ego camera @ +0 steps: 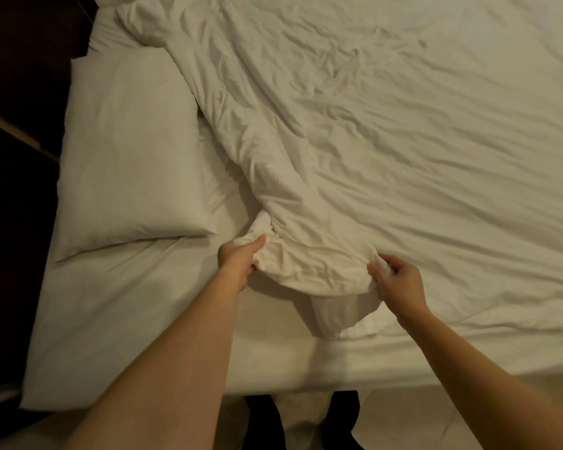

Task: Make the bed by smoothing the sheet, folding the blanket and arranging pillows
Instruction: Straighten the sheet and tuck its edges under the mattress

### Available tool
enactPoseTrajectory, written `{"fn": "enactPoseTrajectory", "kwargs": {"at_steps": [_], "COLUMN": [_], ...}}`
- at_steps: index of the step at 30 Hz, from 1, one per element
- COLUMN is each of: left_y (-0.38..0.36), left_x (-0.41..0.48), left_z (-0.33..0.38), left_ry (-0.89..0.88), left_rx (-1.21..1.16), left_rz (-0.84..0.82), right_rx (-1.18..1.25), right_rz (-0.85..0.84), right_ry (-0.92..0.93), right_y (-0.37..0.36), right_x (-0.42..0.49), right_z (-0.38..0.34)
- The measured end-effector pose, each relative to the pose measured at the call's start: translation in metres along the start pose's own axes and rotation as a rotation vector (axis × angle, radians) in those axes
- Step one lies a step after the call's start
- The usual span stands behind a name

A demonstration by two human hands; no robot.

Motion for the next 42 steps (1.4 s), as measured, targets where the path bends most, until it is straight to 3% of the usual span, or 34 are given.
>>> {"fn": "enactPoseTrajectory", "kwargs": {"at_steps": [10, 18, 24, 28, 33, 37, 42], "left_y": [0.060, 0.114, 0.231, 0.354, 0.475, 0.513, 0.512], "left_x": [-0.098, -0.177, -0.225, -0.233, -0.218, -0.187, -0.162], "left_z": [0.154, 0.272, 0.313, 0.289, 0.183, 0.106, 0.081], "left_ry": [-0.574, -0.889, -1.027, -0.977, -0.754, -0.591, -0.550], "left_rx": [0.246, 0.210, 0.255, 0.249, 0.317, 0.392, 0.429], "left_rz": [0.217, 0.266, 0.291, 0.403, 0.583, 0.605, 0.590], "right_rx": [-0.112, -0.134, -0.236, -0.366, -0.609, -0.753, -0.755], "right_rz": [-0.184, -0.242, -0.259, -0.293, -0.389, -0.430, -0.403], "right_ry": [0.206, 0.361, 0.440, 0.480, 0.493, 0.443, 0.380], "right_y": [-0.011, -0.070, -0.147, -0.201, -0.263, -0.290, -0.302], "right_x": [-0.069, -0.147, -0.218, -0.262, -0.296, -0.307, -0.297], "right_z": [-0.082, -0.154, -0.191, -0.196, -0.165, -0.124, -0.092]}}
Point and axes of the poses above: each hand's wrist, its own x-axis towards the middle knuckle, its own y-axis out of the back of the hand, z = x × y, the point moved 7 cm from there along x, towards the middle knuckle, and after that the axes turned 11 degrees about -x, right-handed, at the moved point
